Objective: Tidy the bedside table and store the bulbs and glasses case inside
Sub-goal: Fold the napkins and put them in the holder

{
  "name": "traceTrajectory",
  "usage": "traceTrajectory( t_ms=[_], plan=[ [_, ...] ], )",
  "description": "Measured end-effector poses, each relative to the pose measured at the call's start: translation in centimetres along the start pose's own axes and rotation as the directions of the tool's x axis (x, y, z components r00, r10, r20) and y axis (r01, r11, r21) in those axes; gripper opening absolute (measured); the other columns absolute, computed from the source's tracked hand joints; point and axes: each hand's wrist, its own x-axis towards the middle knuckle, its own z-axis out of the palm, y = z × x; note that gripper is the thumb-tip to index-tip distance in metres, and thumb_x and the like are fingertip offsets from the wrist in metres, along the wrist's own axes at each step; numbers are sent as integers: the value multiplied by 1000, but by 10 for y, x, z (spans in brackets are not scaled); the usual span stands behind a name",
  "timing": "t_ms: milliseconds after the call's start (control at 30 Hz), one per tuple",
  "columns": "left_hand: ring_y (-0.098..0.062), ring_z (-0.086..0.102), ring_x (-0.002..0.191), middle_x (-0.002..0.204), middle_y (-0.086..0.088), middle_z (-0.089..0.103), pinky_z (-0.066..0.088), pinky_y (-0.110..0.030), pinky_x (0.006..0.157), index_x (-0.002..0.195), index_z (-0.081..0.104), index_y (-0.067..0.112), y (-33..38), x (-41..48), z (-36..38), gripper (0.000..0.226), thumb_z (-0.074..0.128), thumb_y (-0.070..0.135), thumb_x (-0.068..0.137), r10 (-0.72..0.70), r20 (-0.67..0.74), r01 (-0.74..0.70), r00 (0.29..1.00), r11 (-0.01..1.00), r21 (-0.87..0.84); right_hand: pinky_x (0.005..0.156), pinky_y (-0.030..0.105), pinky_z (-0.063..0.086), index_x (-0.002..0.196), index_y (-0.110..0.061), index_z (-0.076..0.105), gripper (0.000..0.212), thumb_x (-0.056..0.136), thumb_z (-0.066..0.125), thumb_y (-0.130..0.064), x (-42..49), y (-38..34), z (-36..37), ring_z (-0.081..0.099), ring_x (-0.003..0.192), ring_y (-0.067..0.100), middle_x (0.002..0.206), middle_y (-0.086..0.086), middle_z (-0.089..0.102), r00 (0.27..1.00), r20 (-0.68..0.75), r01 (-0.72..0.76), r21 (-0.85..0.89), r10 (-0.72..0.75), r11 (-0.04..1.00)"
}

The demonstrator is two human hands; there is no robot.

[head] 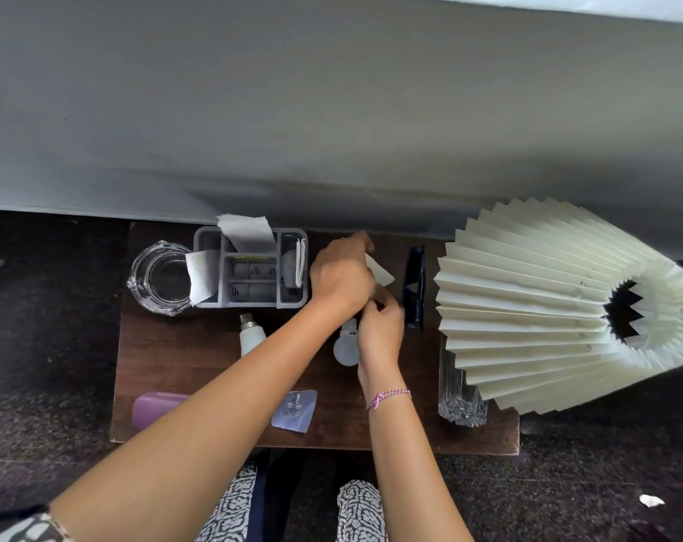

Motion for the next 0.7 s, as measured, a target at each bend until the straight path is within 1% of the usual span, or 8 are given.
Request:
traceTrajectory(
  t_ms=[133, 233, 367, 433, 500, 567, 633, 700],
  plan=[
    [-24, 60, 99, 104, -6, 65, 36, -27, 68, 116, 56, 21, -4, -19, -9, 30, 56, 15, 86, 119, -182, -124, 976, 992, -19, 107, 38, 37, 137, -3, 37, 48, 91, 51, -1, -19, -2, -3, 42, 127, 24, 138, 13, 40, 990, -20, 137, -94, -140, 986],
    [-23, 61, 95, 99, -5, 66, 37, -28, 67, 111, 57, 22, -7, -31, -17, 27, 57, 15, 85, 147, -237, -162, 960, 986, -45, 106, 42, 38, 136, -6, 35, 54, 87, 57, -2, -32, -4, -1, 38, 129, 25, 137, 11, 39, 969, -56, 228, -149, -239, 962],
    [-20, 61, 93, 101, 1, 66, 42, -30, 67, 110, 59, 24, -11, -45, -26, 29, 57, 19, 82, 109, -245, -148, 963, 978, -148, 97, 33, 38, 127, -7, 39, 51, 81, 61, 0, -47, -3, 4, 36, 120, 21, 129, 8, 40, 872, -133, 436, -223, -471, 872],
    [-20, 60, 95, 103, 3, 66, 45, -31, 70, 110, 59, 24, -15, -51, -30, 29, 58, 21, 81, 77, -246, -122, 966, 977, -173, 90, 27, 40, 116, -8, 41, 44, 79, 61, 2, -53, -1, 4, 39, 112, 16, 119, 3, 41, 830, -134, 505, -231, -541, 832],
    [-19, 60, 97, 105, 2, 66, 46, -30, 72, 109, 60, 24, -20, -56, -34, 27, 59, 22, 81, 39, -242, -88, 969, 977, -195, 83, 23, 42, 103, -14, 42, 37, 77, 57, 7, -58, 0, 3, 45, 101, 14, 108, -3, 41, 809, -118, 544, -220, -576, 810],
    [-16, 59, 93, 100, 4, 65, 44, -25, 69, 104, 62, 24, -26, -62, -39, 21, 60, 24, 83, -2, -245, -60, 970, 968, -245, 77, 15, 40, 94, -21, 42, 36, 78, 53, 9, -64, 1, 2, 48, 91, 10, 100, -5, 45, 794, -93, 574, -212, -601, 791],
    [-13, 58, 86, 88, 7, 63, 38, -21, 64, 97, 65, 23, -32, -69, -48, 14, 59, 28, 85, -29, -258, -53, 966, 951, -305, 73, 6, 38, 91, -23, 46, 32, 81, 52, 7, -70, 3, 2, 49, 84, 4, 94, -7, 50, 775, -64, 606, -210, -629, 767],
    [-14, 60, 82, 83, 6, 63, 44, -27, 67, 93, 66, 19, -41, -75, -58, 21, 54, 35, 90, -53, -247, -49, 967, 920, -390, 69, 3, 36, 91, -19, 52, 21, 86, 53, 1, -74, 5, 2, 51, 77, 3, 90, -8, 53, 763, -37, 626, -209, -646, 751]
  ],
)
